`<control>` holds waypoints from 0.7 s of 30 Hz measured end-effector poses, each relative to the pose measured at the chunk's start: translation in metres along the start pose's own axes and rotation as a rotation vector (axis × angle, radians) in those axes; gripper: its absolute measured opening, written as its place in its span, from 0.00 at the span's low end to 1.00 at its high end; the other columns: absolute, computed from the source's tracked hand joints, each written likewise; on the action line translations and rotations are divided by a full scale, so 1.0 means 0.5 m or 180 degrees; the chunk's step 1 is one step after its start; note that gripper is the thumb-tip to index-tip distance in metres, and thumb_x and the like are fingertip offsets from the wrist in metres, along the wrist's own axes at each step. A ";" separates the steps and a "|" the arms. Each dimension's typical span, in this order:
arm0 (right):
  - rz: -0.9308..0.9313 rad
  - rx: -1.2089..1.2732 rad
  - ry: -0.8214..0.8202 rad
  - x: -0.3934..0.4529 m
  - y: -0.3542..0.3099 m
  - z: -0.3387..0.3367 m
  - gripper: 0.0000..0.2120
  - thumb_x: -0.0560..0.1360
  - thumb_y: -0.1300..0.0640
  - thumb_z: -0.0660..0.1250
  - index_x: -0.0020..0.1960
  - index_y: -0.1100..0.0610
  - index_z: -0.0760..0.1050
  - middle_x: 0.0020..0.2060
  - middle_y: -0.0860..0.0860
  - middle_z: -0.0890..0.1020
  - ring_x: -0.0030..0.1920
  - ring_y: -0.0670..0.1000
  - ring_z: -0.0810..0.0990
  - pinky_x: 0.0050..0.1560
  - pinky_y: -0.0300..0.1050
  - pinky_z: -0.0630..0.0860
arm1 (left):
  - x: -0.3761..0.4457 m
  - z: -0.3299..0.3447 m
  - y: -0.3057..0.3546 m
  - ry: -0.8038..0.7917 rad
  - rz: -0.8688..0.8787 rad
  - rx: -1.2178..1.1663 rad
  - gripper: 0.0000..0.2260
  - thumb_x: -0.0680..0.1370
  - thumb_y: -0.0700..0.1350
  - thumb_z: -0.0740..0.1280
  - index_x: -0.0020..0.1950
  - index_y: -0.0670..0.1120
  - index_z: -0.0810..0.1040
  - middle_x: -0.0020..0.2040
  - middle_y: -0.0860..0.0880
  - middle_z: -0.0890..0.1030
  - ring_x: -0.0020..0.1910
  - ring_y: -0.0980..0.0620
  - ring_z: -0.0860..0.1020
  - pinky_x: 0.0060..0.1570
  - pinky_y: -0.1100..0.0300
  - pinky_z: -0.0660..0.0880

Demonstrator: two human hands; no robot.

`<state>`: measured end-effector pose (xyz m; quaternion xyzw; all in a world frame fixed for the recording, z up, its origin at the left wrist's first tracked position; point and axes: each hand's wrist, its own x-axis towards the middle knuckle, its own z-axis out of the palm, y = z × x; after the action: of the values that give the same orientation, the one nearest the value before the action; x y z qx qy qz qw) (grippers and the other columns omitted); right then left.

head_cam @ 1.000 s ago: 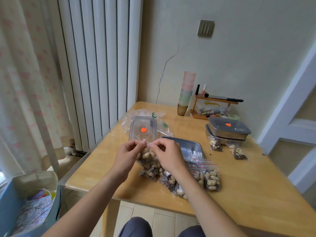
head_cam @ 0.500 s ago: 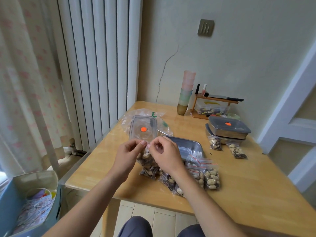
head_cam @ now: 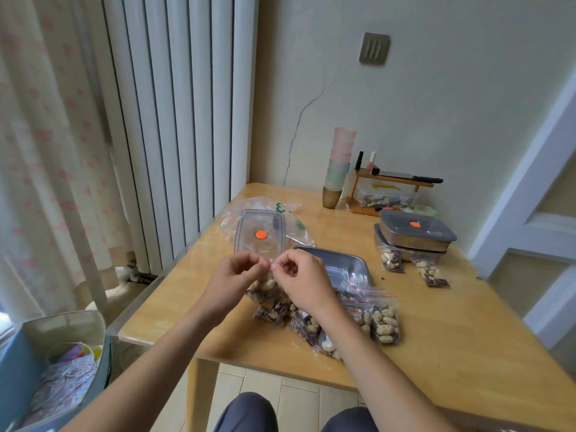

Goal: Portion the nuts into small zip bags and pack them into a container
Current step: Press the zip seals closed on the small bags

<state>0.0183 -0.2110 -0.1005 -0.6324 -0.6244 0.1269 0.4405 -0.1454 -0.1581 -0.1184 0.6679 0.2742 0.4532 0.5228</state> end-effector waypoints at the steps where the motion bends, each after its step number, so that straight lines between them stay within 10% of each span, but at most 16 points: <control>1: -0.0011 -0.0009 -0.0022 0.000 -0.002 0.000 0.07 0.77 0.54 0.71 0.41 0.53 0.80 0.37 0.48 0.81 0.36 0.44 0.75 0.38 0.36 0.71 | 0.002 0.000 0.000 -0.0006 -0.0029 -0.0005 0.07 0.81 0.41 0.68 0.47 0.39 0.82 0.38 0.40 0.80 0.39 0.51 0.77 0.41 0.59 0.75; 21: 0.0223 0.0178 0.0045 -0.002 -0.003 0.002 0.08 0.78 0.55 0.70 0.41 0.53 0.80 0.34 0.44 0.80 0.34 0.41 0.74 0.37 0.32 0.71 | 0.003 0.016 0.006 0.0368 -0.0254 -0.0192 0.08 0.84 0.42 0.61 0.48 0.39 0.71 0.39 0.50 0.76 0.37 0.55 0.73 0.38 0.60 0.70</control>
<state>0.0165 -0.2117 -0.1005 -0.6423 -0.5949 0.1551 0.4577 -0.1379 -0.1616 -0.1153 0.6131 0.3165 0.4778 0.5437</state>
